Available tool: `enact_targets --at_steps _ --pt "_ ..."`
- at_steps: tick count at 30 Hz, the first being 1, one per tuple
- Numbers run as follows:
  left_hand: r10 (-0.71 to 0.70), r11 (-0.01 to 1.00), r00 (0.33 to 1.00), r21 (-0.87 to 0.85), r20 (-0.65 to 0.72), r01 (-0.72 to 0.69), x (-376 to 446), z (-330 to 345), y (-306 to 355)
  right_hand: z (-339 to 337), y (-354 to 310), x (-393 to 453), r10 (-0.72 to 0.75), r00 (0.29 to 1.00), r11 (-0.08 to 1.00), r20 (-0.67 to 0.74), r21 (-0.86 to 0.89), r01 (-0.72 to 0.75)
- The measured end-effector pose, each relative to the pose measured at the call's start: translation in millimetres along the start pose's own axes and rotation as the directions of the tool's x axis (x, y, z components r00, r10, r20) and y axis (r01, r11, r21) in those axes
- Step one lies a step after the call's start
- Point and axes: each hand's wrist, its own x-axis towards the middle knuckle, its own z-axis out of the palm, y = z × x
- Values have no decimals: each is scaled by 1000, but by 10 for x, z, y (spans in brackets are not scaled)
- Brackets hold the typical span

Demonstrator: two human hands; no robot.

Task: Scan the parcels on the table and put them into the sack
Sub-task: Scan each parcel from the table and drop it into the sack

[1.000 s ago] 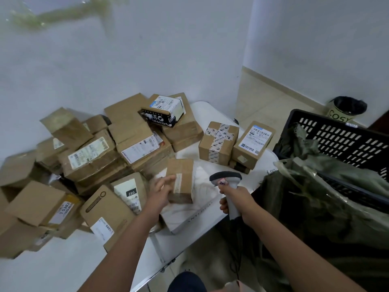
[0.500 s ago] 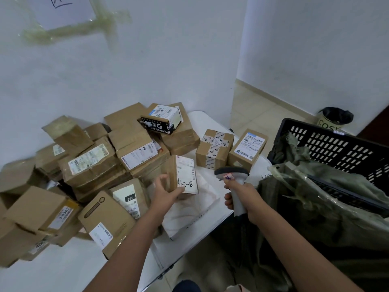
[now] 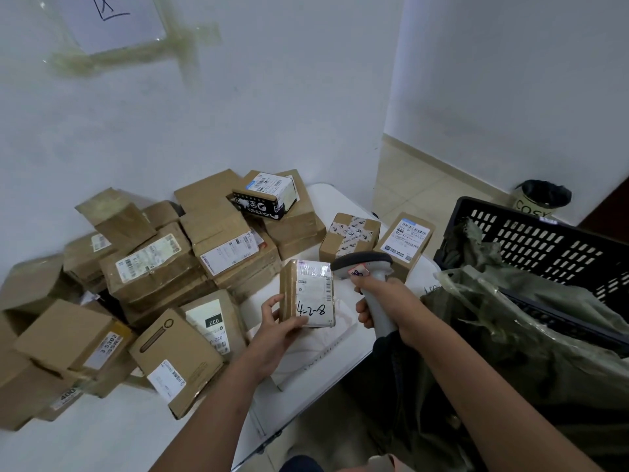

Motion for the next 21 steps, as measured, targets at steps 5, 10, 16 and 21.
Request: enact_targets --at_steps 5,10,16,21 --pt "14 999 1000 -39 10 -13 1 40 0 20 2 20 -31 999 999 7 9 31" --pt "-4 998 1000 -57 -6 4 3 19 23 -34 -25 9 -41 999 996 12 -75 42" --pt "52 990 993 137 -106 -37 18 -84 189 -199 -93 25 -58 995 944 80 -320 81" --pt "91 963 987 262 -134 -54 64 -168 285 -300 -167 16 -29 989 910 148 -406 87"
